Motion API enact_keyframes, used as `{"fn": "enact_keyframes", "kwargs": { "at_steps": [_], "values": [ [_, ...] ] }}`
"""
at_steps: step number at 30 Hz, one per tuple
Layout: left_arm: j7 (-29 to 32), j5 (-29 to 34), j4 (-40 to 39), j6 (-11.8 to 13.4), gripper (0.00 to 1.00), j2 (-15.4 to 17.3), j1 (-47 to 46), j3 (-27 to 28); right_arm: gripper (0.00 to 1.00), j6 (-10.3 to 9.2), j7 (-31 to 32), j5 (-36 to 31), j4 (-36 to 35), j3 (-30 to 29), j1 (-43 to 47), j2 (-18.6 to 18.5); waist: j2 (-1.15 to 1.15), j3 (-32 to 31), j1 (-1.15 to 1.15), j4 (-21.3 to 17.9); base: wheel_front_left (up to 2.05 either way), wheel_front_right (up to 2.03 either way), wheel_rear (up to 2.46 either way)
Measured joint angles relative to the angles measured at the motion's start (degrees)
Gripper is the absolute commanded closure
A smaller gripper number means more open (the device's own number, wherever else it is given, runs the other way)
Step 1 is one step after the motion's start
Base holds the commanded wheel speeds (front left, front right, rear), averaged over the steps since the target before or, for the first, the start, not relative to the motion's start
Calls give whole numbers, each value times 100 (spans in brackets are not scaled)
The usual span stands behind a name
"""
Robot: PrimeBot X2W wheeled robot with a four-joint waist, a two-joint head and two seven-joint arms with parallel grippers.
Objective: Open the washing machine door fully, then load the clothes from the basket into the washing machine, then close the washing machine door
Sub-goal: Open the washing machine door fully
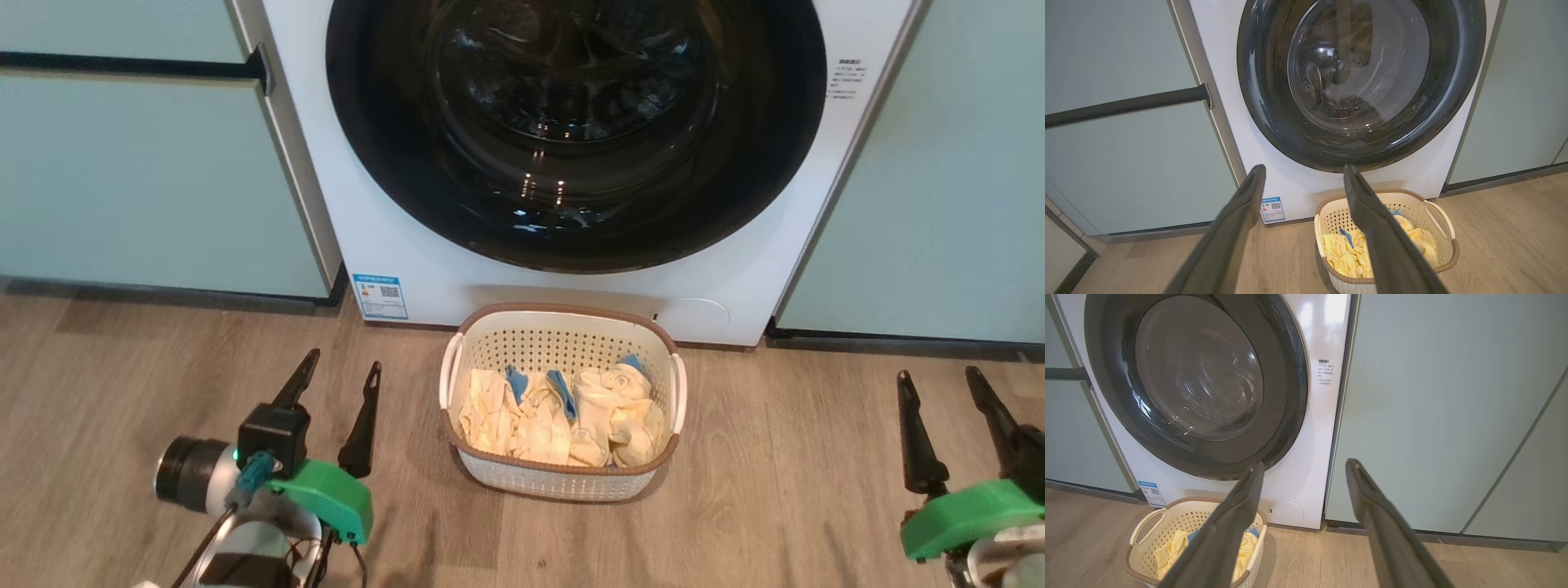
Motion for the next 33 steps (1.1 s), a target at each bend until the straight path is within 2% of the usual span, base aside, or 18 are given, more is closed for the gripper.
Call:
{"fn": "enact_keyframes", "kwargs": {
  "at_steps": [11, 23, 33],
  "values": [
    [0, -1, -4, 2, 0, 57, -6, -34, 0, 0, 0, 360, 60, -20, -5, 44, 0, 34, 0, -13, 116, 116, -231],
    [0, -16, -19, -5, 0, 53, -65, -48, 0, 0, 0, 452, 76, -32, -5, 43, 0, 52, 0, -42, 120, 120, -240],
    [0, -18, -80, -5, 0, 13, -71, -54, 0, 0, 0, 699, 102, -70, -4, 21, 0, 42, 0, -50, 59, 59, -118]
  ]
}}
